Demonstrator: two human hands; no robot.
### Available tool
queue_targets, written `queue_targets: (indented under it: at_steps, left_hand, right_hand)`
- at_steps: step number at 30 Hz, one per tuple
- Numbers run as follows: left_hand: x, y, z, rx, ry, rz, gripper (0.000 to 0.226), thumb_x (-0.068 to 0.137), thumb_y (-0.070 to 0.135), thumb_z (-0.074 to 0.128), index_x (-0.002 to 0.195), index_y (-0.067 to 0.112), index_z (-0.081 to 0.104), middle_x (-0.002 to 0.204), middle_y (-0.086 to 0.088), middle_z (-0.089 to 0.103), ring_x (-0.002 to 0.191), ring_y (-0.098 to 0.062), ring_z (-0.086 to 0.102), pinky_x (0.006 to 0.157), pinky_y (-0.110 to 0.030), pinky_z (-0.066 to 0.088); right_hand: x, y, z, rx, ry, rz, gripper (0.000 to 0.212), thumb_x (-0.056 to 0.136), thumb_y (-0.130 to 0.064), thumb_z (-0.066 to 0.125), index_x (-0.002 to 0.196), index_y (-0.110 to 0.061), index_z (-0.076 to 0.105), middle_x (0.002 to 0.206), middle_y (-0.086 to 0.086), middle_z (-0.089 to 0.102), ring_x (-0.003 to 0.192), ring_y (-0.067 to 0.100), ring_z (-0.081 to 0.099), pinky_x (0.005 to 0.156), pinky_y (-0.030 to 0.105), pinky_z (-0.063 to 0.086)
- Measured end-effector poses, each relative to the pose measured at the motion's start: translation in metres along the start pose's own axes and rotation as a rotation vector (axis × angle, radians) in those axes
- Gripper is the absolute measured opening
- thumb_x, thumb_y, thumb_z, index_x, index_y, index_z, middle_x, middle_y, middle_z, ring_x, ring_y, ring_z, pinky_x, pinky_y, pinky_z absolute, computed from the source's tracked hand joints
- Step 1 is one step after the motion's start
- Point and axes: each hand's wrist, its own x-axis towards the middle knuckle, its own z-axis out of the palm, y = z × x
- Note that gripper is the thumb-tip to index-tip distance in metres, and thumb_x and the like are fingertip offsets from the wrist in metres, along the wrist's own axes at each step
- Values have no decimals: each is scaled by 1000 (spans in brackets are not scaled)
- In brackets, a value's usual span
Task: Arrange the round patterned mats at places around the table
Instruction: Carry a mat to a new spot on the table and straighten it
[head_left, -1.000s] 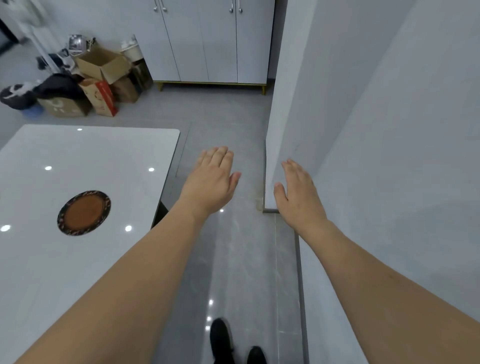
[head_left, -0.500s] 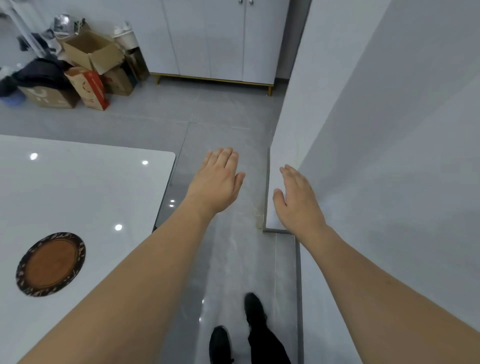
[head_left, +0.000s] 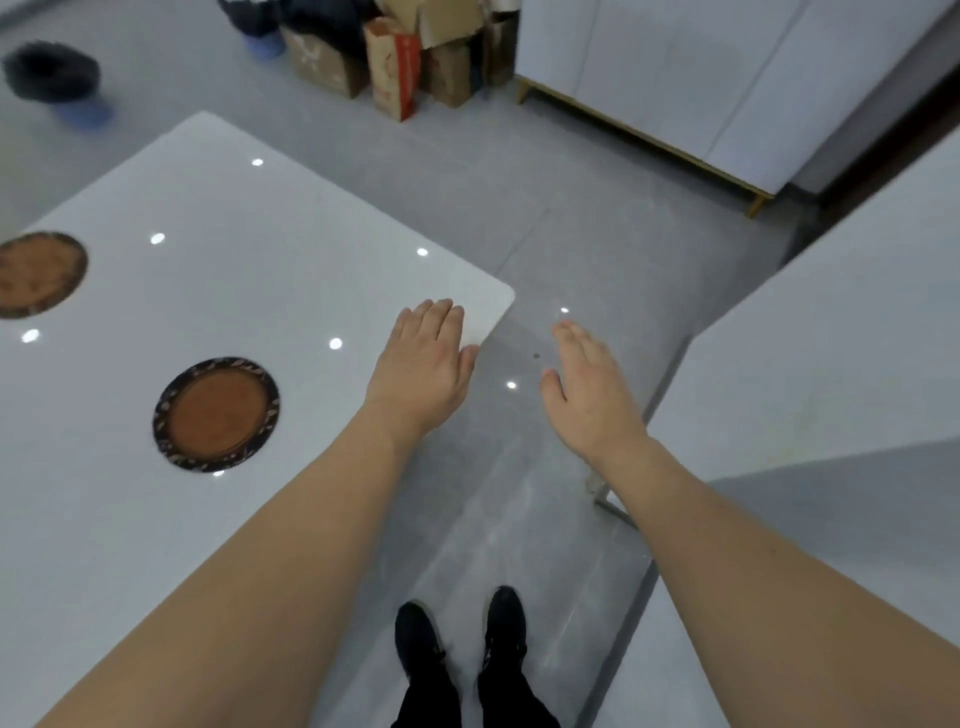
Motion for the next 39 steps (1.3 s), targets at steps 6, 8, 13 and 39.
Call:
queue_targets:
  at_steps: [6, 8, 13, 39]
  left_hand:
    - [-46, -107, 0, -31, 54, -249, 49, 101, 26, 41, 136, -8, 46, 139, -25, 49, 130, -40, 44, 114, -48, 28]
    - [-64, -140, 2, -26, 48, -321, 49, 101, 26, 41, 137, -7, 45, 141, -24, 47, 132, -39, 42, 114, -48, 28]
    - [-103, -208, 13, -42, 57, -533, 51, 100, 30, 40, 141, -1, 42, 148, -18, 43, 140, -34, 35, 117, -49, 23]
    - [-156, -325, 76, -112, 274, -644, 42, 96, 40, 45, 134, 23, 50, 145, -5, 44, 142, -27, 30, 118, -48, 21]
  right_hand:
    - [45, -75, 62, 51, -130, -162, 52, 98, -15, 40, 148, -5, 29, 157, 11, 25, 147, 20, 17, 121, 38, 13]
    - [57, -100, 84, 29, -161, -215, 52, 98, -16, 40, 148, -5, 29, 157, 11, 26, 146, 20, 18, 121, 37, 13]
    - [83, -159, 140, 6, -272, -368, 51, 98, -18, 39, 148, -7, 30, 156, 9, 28, 145, 20, 22, 121, 37, 16]
    - [150, -239, 291, -141, 13, -511, 25, 82, -29, 52, 101, -15, 60, 92, 4, 56, 83, 24, 51, 78, 37, 39]
